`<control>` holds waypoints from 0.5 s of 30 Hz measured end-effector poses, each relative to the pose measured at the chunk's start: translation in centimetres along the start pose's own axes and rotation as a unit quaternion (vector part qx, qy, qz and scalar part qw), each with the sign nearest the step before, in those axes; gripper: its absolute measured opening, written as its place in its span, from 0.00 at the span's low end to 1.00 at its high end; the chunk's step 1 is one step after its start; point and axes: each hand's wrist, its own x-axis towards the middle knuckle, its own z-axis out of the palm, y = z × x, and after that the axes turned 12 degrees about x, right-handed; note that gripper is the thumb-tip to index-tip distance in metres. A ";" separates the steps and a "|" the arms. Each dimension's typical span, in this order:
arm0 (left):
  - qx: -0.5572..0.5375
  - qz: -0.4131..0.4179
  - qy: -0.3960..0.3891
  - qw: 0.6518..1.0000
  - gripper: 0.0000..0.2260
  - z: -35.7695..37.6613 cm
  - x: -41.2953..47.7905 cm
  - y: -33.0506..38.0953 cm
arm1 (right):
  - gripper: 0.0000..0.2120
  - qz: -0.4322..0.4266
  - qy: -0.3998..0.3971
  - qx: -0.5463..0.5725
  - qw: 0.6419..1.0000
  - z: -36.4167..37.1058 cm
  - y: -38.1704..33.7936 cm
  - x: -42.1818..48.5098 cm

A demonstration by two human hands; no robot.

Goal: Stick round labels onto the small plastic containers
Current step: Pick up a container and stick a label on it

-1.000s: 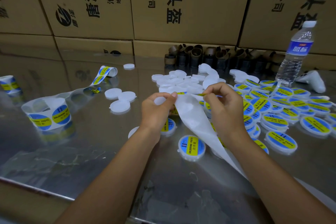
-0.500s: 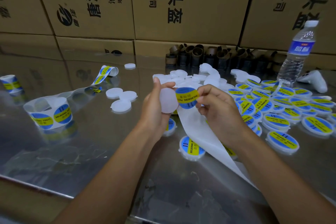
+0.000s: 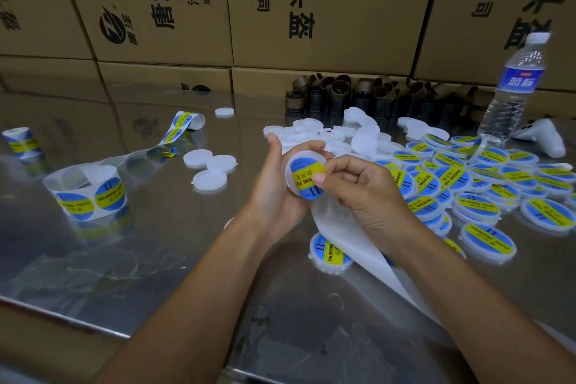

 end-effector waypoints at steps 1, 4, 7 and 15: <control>0.000 0.001 0.000 1.000 0.35 0.0 0.0 -0.1 | 0.06 0.003 0.014 -0.002 1.000 0.0 0.0 0.0; 0.003 0.007 0.004 1.000 0.34 -0.1 0.1 -0.3 | 0.06 0.006 0.054 -0.007 0.998 0.0 0.0 0.1; 0.013 0.011 0.008 1.000 0.33 -0.2 0.2 -0.4 | 0.06 0.005 0.076 -0.013 0.997 0.1 0.0 0.2; 0.033 0.005 0.006 0.999 0.33 0.0 0.3 -0.5 | 0.06 0.010 0.090 -0.006 0.996 0.3 -0.2 0.0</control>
